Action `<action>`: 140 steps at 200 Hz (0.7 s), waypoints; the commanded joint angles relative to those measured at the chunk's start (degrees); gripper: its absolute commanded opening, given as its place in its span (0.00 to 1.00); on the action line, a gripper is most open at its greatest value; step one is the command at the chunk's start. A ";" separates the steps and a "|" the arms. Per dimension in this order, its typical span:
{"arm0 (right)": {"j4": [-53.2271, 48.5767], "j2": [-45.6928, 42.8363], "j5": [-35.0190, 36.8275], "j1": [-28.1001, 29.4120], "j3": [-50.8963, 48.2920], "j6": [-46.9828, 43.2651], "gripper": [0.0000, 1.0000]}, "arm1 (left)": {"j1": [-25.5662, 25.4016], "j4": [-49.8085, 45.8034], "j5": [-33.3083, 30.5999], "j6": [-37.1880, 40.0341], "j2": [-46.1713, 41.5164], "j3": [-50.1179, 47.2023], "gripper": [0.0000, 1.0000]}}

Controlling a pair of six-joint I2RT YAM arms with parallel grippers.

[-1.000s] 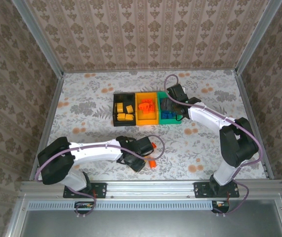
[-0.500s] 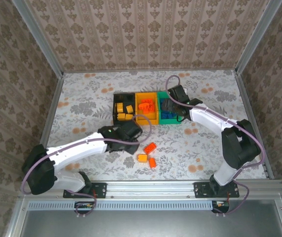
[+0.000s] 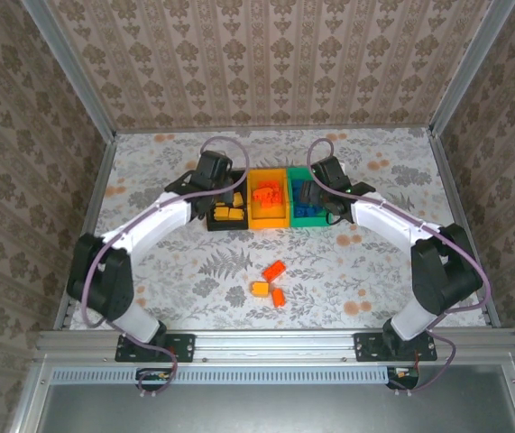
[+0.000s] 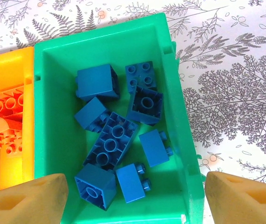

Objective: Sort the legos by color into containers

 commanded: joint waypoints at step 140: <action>1.49 -6.31 -2.49 -0.57 -5.39 0.85 0.80 | -10.51 -9.92 14.17 1.09 -11.85 -4.73 0.76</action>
